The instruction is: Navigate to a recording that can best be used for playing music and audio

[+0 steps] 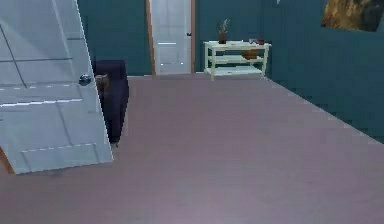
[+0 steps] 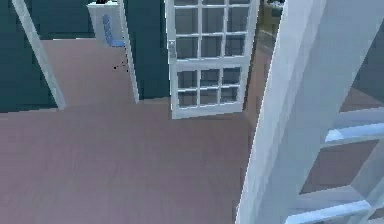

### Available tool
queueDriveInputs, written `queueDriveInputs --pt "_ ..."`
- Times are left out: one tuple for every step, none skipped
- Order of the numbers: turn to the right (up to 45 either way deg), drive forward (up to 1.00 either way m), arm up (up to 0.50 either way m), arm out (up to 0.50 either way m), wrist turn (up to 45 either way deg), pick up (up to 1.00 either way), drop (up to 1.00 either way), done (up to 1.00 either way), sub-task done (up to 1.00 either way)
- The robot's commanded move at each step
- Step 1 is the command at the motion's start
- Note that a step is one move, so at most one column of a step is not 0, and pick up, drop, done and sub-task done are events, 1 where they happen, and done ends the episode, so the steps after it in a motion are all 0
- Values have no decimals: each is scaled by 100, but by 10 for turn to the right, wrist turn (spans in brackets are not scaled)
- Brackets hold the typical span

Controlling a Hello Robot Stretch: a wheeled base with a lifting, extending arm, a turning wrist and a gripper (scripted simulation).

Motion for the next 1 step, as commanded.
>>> queueDriveInputs --pt "450 0 0 0 0 0 0 0 0"
